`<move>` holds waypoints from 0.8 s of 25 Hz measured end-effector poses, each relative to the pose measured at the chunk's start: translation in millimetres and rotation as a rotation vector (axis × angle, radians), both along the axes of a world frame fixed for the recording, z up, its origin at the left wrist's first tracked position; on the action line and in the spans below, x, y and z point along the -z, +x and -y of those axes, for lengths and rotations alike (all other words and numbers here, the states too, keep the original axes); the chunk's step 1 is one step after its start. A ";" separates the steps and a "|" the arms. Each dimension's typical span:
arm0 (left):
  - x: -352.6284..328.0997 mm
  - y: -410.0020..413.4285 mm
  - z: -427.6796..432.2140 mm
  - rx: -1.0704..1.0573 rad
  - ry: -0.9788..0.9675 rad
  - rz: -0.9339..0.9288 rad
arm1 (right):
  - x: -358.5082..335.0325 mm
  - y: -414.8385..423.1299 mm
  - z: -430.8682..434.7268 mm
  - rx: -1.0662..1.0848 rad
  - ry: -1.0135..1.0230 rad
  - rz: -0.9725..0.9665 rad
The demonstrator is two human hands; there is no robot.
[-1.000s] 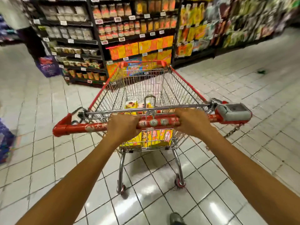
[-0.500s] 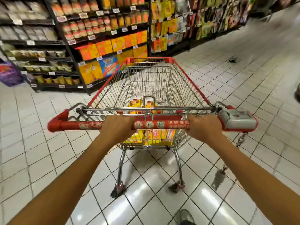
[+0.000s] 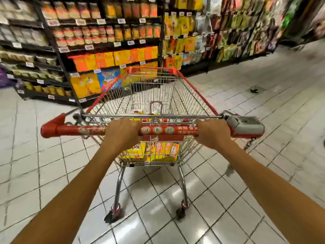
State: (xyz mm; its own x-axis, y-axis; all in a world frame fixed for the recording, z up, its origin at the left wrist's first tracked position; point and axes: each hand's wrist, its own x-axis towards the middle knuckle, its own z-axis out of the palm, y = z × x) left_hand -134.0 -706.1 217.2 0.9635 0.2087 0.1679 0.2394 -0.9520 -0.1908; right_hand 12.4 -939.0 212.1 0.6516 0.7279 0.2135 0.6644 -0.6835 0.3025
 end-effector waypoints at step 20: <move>-3.7 561.7 12.2 -0.324 -0.043 -0.004 | -9.4 606.4 -42.3 -0.169 0.030 -0.116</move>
